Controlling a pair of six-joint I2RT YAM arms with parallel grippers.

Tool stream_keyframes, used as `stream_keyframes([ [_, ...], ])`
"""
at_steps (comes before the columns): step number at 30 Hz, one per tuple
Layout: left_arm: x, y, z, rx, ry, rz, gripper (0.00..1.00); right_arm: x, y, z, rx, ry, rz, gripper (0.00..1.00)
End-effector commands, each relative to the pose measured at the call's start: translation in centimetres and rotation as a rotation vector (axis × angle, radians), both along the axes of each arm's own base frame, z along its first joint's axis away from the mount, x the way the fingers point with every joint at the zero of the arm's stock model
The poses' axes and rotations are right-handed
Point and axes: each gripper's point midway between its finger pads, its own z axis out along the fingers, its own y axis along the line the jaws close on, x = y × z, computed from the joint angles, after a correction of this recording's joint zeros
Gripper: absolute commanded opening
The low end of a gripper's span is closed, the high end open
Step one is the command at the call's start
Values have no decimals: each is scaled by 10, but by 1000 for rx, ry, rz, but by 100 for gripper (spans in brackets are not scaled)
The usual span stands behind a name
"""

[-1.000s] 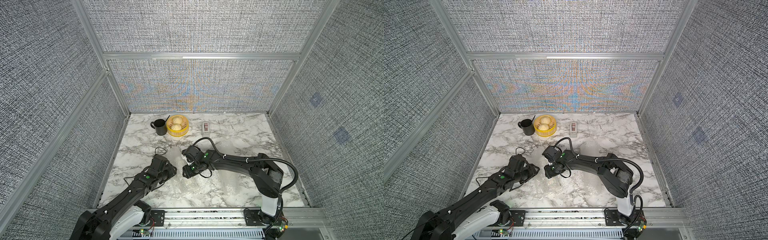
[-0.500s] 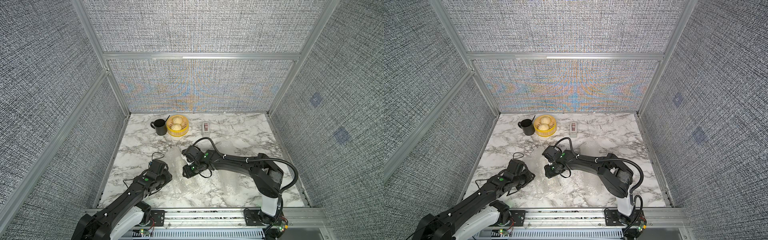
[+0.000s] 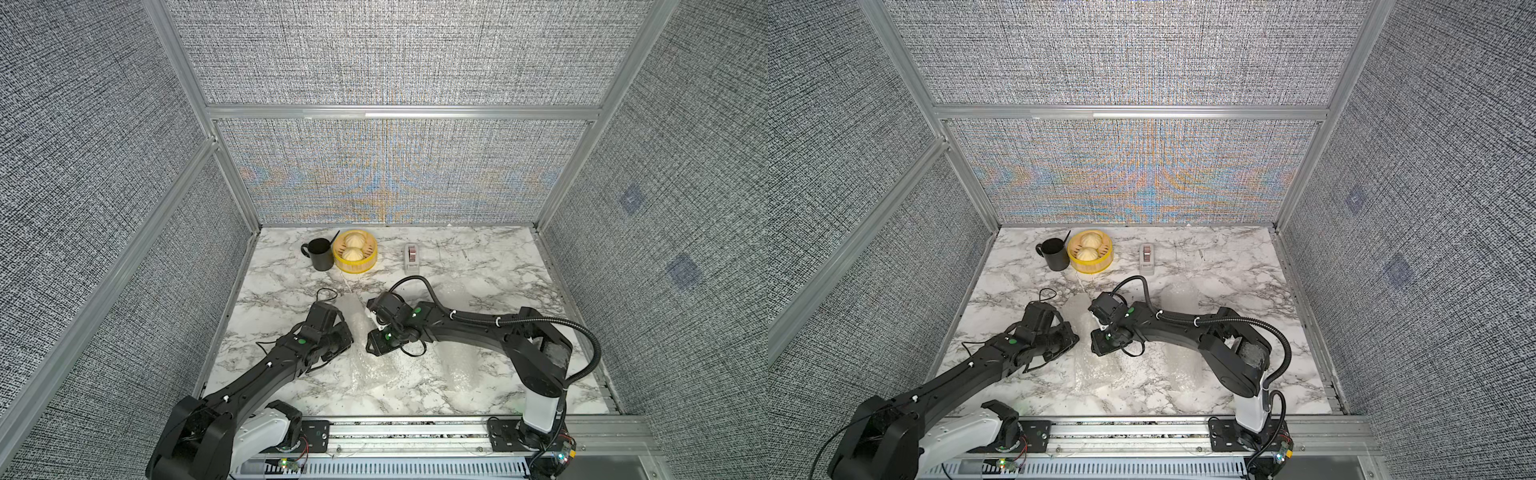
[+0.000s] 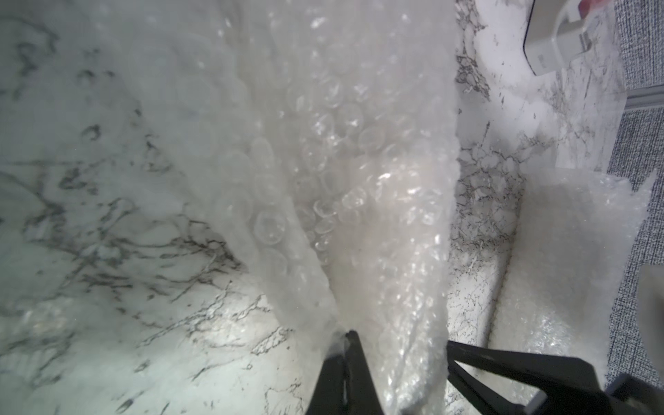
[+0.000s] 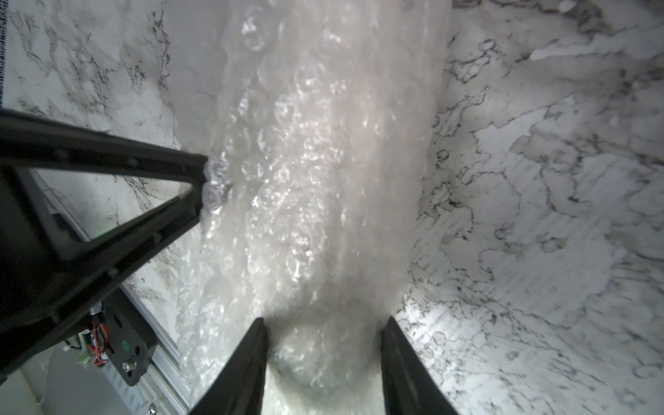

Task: Wrap vases in bubble wrap
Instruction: Wrap the vase in bubble wrap.

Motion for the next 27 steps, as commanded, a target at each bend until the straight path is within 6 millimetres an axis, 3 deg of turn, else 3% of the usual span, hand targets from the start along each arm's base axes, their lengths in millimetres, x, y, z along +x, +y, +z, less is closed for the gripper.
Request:
stream_keyframes([
  [1, 15, -15, 15, -4, -60, -95, 0, -3, -27, -21, -118, 29, -30, 45],
  [10, 37, -61, 37, -7, -90, -307, 0, 6, -37, -19, -50, 49, -115, 45],
  [15, 36, -88, 20, 15, -43, -395, 0, 8, -41, -22, -28, 55, -138, 45],
  [22, 29, -81, -22, 80, 67, -373, 0, 13, -48, -17, -5, 27, -157, 45],
  [27, 22, -72, -31, 101, 95, -344, 0, 17, -48, 9, 63, -21, -154, 52],
])
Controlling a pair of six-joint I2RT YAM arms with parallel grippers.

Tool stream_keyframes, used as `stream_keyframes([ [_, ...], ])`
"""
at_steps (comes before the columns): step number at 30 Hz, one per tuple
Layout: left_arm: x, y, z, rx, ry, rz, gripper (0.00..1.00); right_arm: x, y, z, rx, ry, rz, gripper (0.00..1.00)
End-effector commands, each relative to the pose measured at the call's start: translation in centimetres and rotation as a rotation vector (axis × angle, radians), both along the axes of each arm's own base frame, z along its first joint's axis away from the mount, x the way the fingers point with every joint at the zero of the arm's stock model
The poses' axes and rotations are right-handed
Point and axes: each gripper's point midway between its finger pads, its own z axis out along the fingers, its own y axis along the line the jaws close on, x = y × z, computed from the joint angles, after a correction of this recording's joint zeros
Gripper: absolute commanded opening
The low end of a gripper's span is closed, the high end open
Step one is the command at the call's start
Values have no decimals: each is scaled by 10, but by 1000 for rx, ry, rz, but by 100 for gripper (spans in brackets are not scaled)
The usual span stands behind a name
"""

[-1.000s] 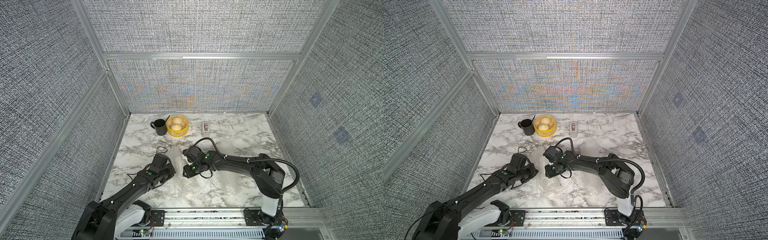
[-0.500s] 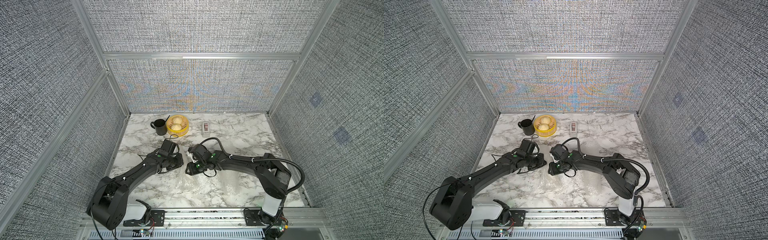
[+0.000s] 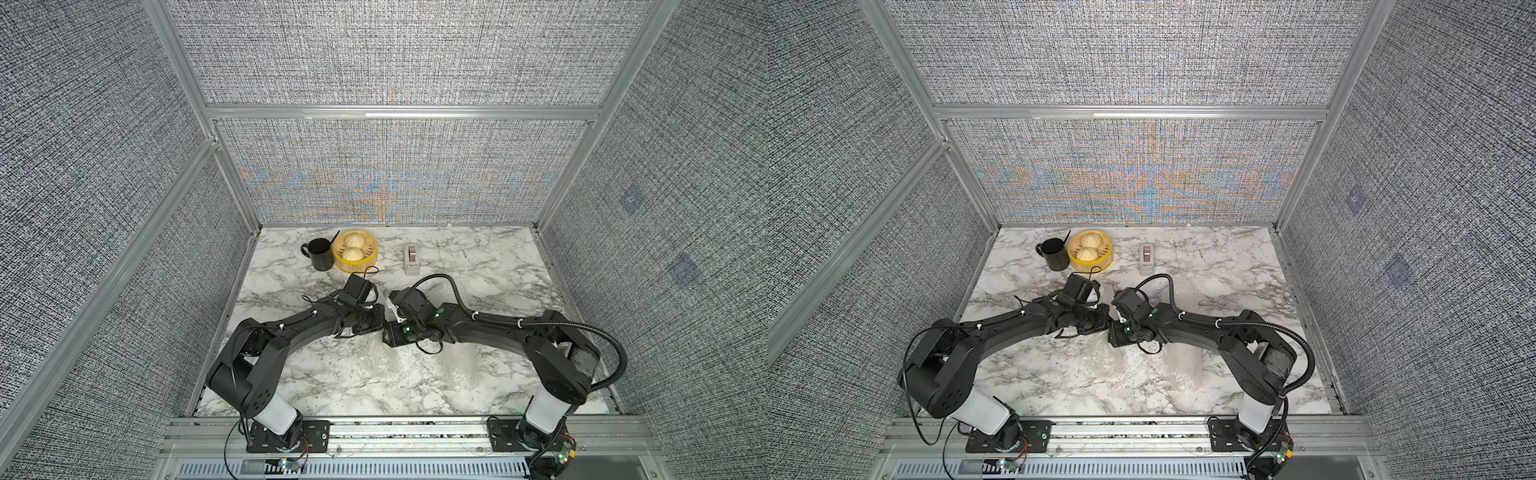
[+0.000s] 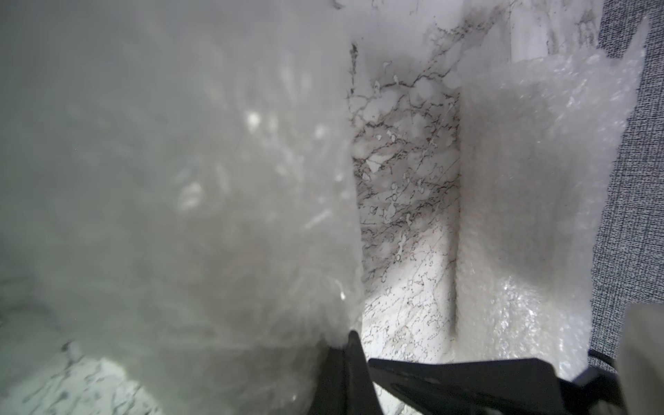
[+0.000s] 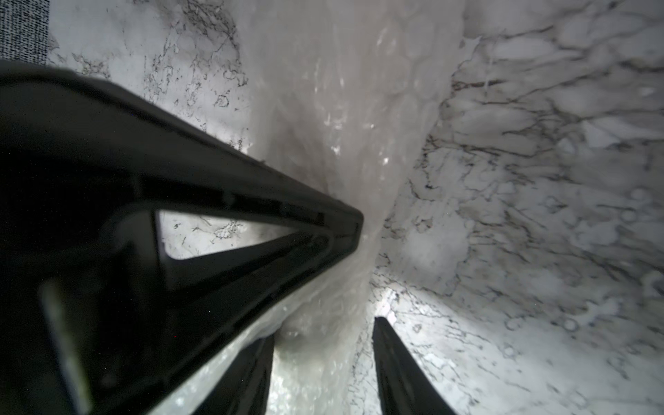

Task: Wrap vases in bubble wrap
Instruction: Wrap the vase in bubble wrap.

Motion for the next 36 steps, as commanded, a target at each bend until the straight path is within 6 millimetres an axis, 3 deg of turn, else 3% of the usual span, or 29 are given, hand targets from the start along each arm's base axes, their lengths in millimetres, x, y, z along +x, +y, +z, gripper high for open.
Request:
stream_keyframes([
  [1, -13, 31, -24, 145, 50, 60, 0, -4, -10, 9, -9, -1, 8, 53],
  [7, -20, 41, -29, 172, 56, 85, 0, 12, -14, 41, 91, -2, 3, 55],
  [13, -23, 49, -26, 172, 38, 118, 0, 59, 2, 48, 184, 31, -12, 63],
  [20, -22, 47, -24, 158, 32, 118, 0, 107, 28, 29, 226, 64, -23, 69],
  [24, -23, 48, -23, 161, 30, 118, 0, 118, 37, 21, 236, 80, -1, 68],
  [36, -19, 41, -13, 134, 22, 111, 0, 117, 40, -11, 205, 106, 11, 40],
])
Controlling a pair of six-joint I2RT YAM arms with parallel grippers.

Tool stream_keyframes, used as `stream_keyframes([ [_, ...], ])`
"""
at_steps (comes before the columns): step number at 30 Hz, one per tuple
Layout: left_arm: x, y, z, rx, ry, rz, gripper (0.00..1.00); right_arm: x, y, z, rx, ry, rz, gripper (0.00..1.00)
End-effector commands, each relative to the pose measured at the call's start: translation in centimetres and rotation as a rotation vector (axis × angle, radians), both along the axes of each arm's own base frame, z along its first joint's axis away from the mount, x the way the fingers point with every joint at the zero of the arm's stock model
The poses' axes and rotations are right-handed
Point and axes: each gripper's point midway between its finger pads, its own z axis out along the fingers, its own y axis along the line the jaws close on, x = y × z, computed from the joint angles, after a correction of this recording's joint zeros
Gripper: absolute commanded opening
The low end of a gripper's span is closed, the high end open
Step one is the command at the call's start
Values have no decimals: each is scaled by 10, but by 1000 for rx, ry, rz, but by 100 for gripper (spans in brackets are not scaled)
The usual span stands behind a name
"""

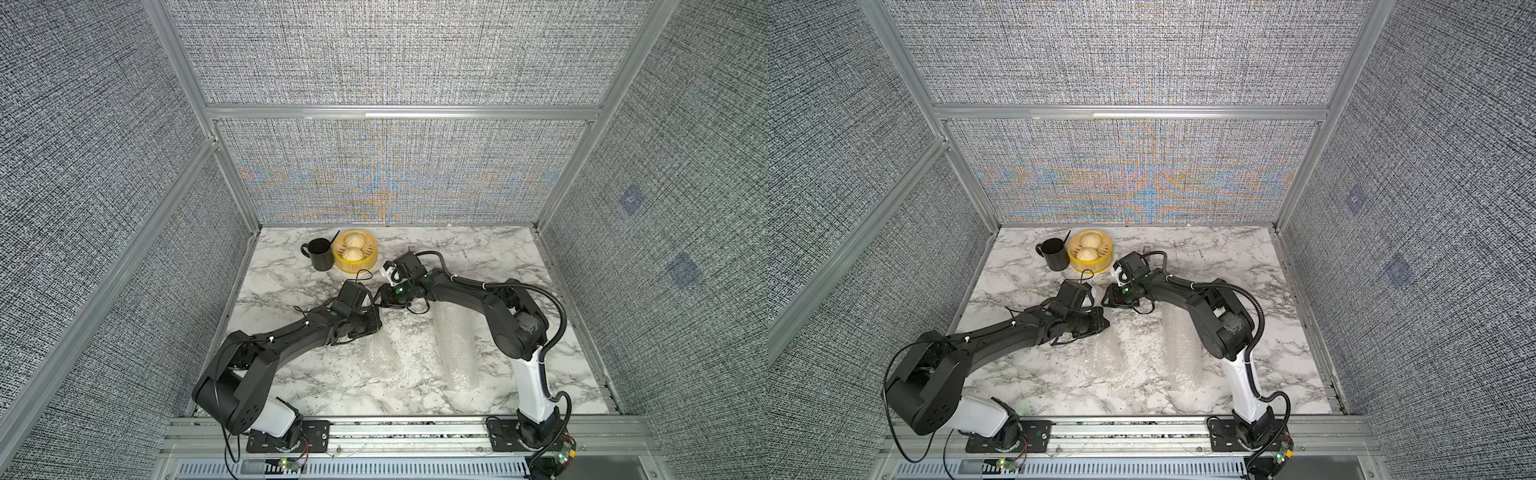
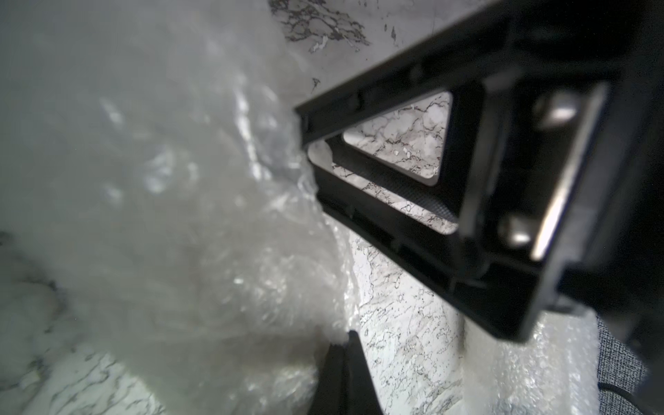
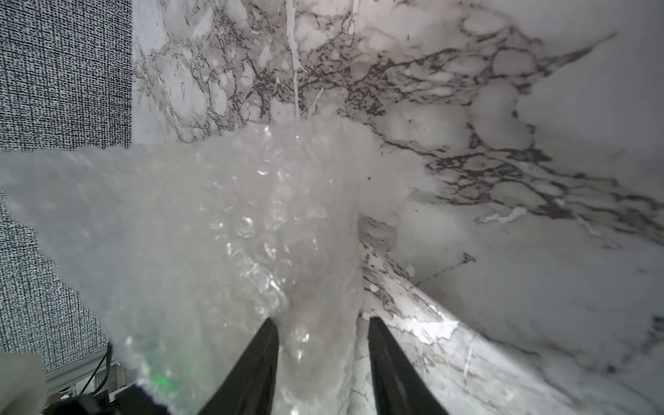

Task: Wrap vases in bubble wrap
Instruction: Wrap the vase in bubble wrap.

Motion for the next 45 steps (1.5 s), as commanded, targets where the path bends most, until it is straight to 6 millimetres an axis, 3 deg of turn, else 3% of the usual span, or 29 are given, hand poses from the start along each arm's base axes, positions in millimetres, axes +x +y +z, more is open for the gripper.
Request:
stream_keyframes([
  [1, -16, 20, -14, 99, 76, 24, 0, -2, 3, -1, 9, -12, 13, 38],
  [12, -20, 32, 37, 22, -18, 86, 30, -14, 9, -5, -4, -26, 18, 21],
  [20, -18, 66, 41, 23, -45, 228, 40, -18, 11, -5, -19, -43, 25, 17],
  [26, -13, 59, 29, 5, -9, 196, 36, -19, 12, -2, -36, -61, 26, 16],
  [36, -8, 59, 30, 57, -9, 159, 1, -22, 17, 2, -59, -81, 29, 16],
  [45, 0, 33, 49, -15, -53, 64, 0, -23, 15, 0, -85, -89, 23, 15],
])
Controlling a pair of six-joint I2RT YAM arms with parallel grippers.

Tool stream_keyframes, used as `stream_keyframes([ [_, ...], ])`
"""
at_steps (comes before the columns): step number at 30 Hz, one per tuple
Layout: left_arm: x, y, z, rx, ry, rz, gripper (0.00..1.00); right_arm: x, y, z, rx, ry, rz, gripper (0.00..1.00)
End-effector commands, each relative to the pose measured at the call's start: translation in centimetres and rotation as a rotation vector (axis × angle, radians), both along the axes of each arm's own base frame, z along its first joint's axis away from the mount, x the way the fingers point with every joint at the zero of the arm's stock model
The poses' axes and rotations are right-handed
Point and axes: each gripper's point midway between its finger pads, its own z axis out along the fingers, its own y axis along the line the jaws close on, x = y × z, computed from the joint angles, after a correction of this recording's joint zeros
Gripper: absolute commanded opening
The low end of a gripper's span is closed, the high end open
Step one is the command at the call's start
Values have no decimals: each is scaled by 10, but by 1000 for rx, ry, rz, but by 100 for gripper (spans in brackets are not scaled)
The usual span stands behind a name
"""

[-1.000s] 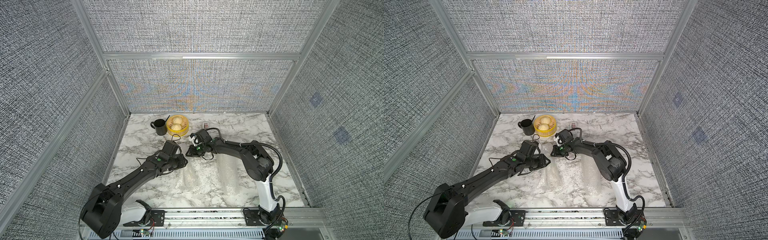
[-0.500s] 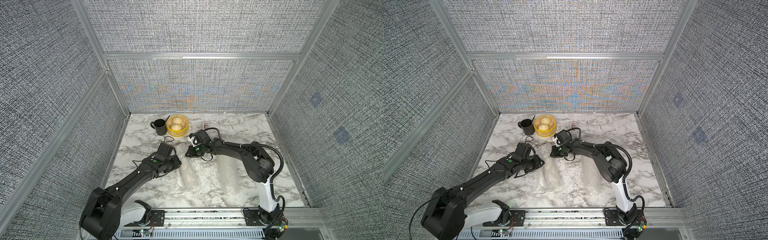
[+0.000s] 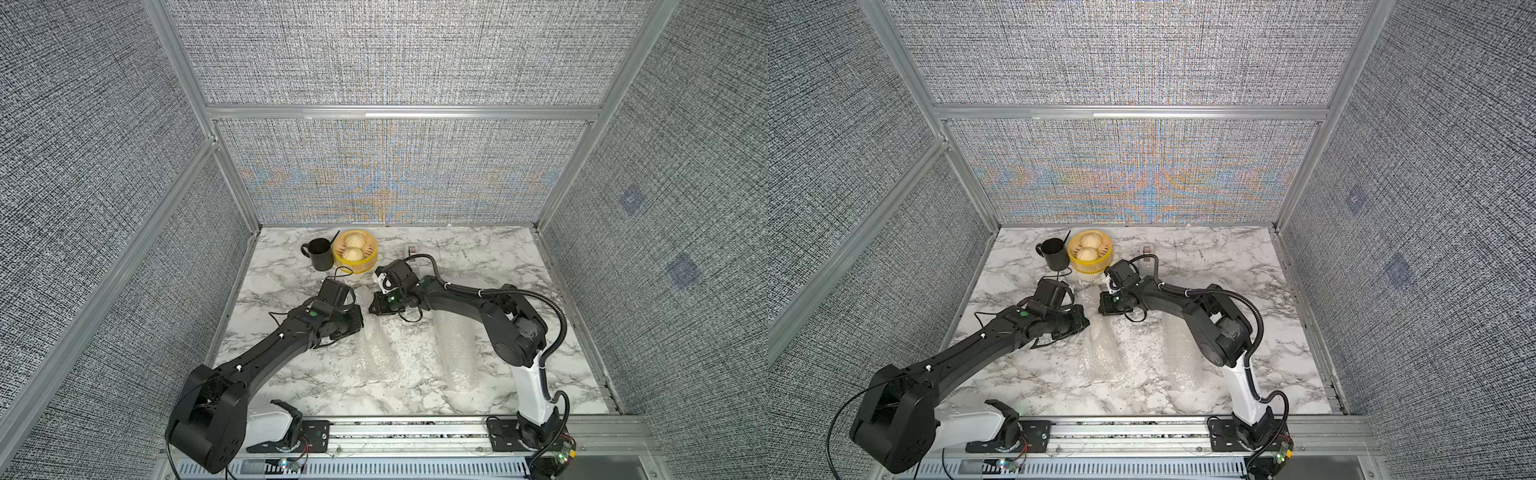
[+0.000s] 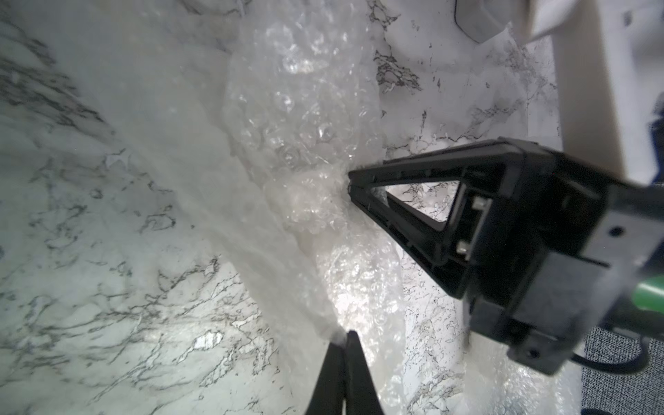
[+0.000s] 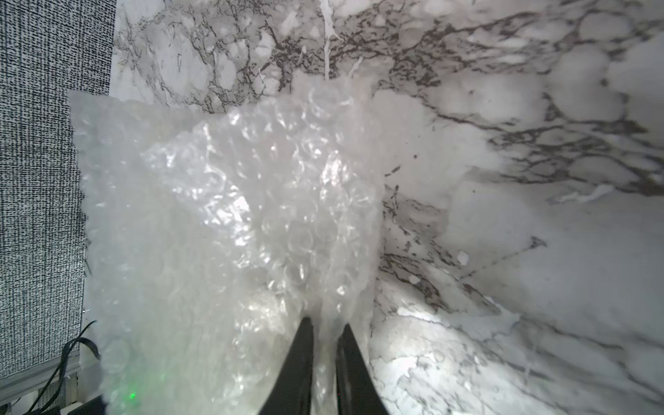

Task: Wrap vases in bubble wrap
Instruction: Wrap the vase in bubble wrap.

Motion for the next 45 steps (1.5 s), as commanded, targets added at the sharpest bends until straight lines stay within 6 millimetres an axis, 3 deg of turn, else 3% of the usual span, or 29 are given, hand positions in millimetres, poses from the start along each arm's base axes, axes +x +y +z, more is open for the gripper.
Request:
stream_keyframes([
  [1, 8, -18, 14, -45, -61, -63, 0, -3, -3, 1, -17, -2, 2, 15],
  [8, 25, -33, -5, -34, -27, -83, 0, -9, 2, 6, 30, 8, 8, 16],
  [15, 25, -35, -23, -28, -3, -94, 0, -11, 5, 19, 95, 17, 10, 19],
  [24, 17, -29, -39, -14, 25, -79, 0, -3, -2, 41, 124, -3, 23, 39],
  [31, 13, -26, -40, -19, 24, -67, 0, 5, 7, 34, 121, 22, 75, 53],
  [35, 12, -27, -40, -27, 24, -66, 0, 8, 8, 20, 73, 35, 89, 54],
  [40, 12, -27, -38, -34, 23, -65, 0, 9, 1, 2, 11, 38, 87, 52],
  [45, 13, -28, -33, -44, 21, -66, 0, 10, -3, -8, -16, 34, 77, 38],
])
